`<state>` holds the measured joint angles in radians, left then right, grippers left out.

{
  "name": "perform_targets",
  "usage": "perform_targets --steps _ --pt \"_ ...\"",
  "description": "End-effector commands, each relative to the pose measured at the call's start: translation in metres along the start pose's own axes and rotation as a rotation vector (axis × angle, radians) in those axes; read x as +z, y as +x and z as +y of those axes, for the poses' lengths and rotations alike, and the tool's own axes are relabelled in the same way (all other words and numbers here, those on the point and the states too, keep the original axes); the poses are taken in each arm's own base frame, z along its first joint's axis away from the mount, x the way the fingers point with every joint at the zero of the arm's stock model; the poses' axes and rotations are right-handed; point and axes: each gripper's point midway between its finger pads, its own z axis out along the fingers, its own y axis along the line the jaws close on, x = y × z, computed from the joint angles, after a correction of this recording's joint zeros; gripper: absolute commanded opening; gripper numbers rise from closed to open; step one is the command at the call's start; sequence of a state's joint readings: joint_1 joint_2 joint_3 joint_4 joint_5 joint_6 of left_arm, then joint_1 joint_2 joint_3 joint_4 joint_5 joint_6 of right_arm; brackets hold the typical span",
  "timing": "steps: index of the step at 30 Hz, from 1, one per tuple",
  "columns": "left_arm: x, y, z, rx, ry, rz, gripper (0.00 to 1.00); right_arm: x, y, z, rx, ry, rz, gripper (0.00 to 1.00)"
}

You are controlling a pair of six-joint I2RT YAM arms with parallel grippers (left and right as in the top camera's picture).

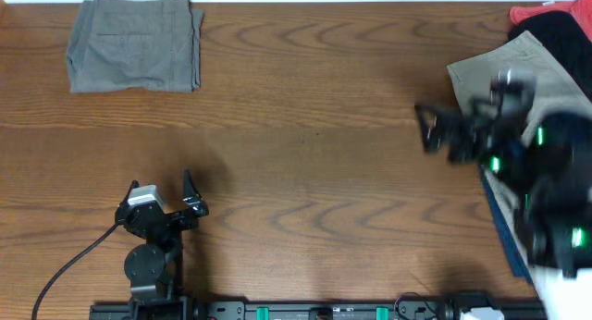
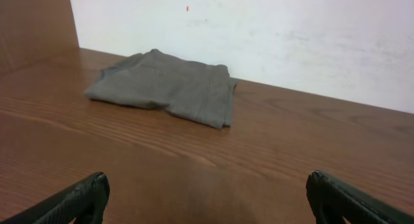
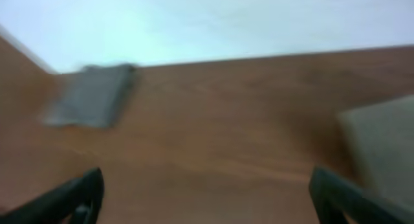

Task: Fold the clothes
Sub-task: 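Reach the right gripper to the khaki pants hem on the pile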

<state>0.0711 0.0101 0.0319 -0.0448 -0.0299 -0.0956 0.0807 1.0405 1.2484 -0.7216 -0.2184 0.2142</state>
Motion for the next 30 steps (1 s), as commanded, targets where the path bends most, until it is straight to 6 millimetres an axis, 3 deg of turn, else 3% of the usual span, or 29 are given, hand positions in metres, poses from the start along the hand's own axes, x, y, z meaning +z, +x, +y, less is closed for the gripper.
perform_targets --steps 1,9,15,21,27,30 --pt "0.002 0.018 0.005 0.021 -0.017 0.045 0.98 0.023 -0.029 -0.057 -0.123 0.344 0.064 0.99" --pt "0.002 0.018 0.005 0.021 -0.017 0.045 0.98 0.11 -0.026 -0.117 -0.191 0.596 0.324 0.99" --pt "0.002 0.018 0.005 0.021 -0.017 0.045 0.98 0.172 0.016 -0.167 -0.271 0.716 0.488 0.95" --pt "0.002 0.018 0.005 0.021 -0.017 0.045 0.98 0.215 0.061 -0.207 -0.256 0.752 0.587 0.91" --pt "0.002 0.018 0.005 0.021 -0.017 0.045 0.98 0.239 0.083 -0.246 -0.254 0.776 0.612 0.91" --pt "0.002 0.018 0.005 0.021 -0.018 0.045 0.98 0.25 0.097 -0.254 -0.25 0.709 0.645 0.9"
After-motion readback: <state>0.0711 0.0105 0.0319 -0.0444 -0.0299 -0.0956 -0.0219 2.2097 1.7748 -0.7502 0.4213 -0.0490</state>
